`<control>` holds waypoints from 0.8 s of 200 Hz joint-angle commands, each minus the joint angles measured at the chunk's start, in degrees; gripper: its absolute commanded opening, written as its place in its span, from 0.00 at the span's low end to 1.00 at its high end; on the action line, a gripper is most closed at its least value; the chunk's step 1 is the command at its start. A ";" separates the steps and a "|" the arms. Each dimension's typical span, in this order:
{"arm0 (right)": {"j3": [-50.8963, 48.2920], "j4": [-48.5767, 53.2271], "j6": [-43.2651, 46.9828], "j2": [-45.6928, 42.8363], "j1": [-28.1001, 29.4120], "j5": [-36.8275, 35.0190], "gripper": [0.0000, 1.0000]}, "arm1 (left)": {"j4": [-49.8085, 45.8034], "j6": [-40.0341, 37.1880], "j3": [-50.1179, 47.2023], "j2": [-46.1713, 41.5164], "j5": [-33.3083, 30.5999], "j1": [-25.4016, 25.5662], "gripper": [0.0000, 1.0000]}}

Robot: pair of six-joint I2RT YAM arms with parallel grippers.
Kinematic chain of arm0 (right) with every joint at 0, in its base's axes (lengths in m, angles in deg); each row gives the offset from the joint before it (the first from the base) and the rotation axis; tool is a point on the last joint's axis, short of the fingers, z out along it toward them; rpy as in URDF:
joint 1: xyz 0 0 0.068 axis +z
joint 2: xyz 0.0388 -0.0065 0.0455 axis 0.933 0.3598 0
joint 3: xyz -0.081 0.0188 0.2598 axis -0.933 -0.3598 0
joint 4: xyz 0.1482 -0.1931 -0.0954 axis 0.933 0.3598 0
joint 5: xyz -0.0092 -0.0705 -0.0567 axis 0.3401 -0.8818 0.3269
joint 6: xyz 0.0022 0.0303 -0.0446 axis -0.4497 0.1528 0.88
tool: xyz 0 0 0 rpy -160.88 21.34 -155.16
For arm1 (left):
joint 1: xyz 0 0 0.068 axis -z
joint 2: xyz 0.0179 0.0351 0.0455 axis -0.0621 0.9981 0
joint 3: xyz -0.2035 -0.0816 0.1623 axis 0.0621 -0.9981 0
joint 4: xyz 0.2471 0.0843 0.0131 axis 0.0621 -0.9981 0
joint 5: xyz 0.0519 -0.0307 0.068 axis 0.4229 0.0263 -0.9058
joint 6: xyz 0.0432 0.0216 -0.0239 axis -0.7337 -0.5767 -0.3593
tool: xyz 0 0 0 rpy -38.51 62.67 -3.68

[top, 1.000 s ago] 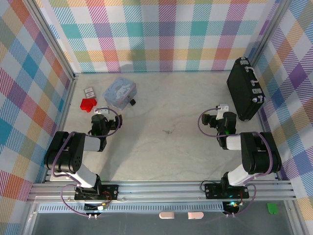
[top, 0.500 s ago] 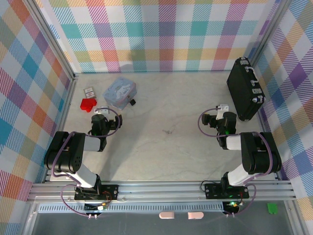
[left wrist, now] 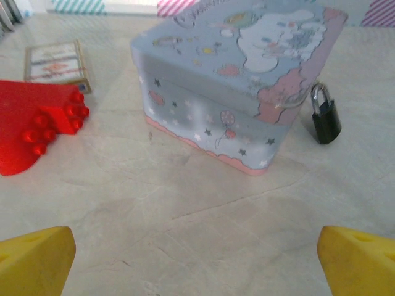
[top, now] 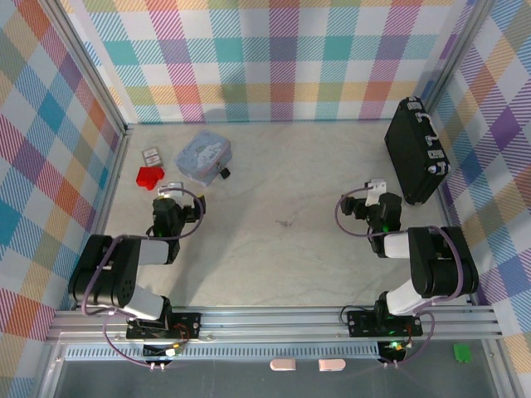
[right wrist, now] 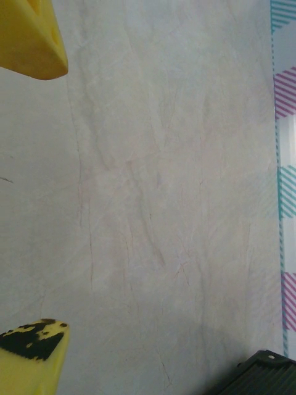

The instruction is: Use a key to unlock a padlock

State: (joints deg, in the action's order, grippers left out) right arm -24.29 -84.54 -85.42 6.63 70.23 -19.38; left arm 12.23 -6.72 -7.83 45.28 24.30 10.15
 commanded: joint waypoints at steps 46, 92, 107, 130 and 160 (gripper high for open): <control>2.96 21.62 -3.92 -21.90 2.50 -0.48 0.99 | -30.22 7.83 4.93 -26.62 -14.03 5.98 1.00; 13.93 46.85 -15.83 -31.98 2.50 5.60 0.99 | -50.81 17.54 10.02 -38.65 -15.31 5.98 1.00; 18.21 56.02 -21.93 -34.02 2.54 3.12 0.99 | -58.66 25.47 12.69 -43.98 -18.54 5.89 1.00; 23.52 66.87 -26.87 -36.48 2.36 5.14 0.99 | -79.68 41.32 19.76 -48.45 -26.62 5.82 1.00; 23.59 67.99 -29.30 -39.47 2.24 10.52 0.99 | -86.85 39.03 23.70 -47.95 -20.19 5.81 1.00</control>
State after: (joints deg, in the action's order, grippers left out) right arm -1.56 -24.83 -109.87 -31.00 72.51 -14.48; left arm -59.74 26.72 13.19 -3.26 2.75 16.03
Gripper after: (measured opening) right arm 0.988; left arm 0.996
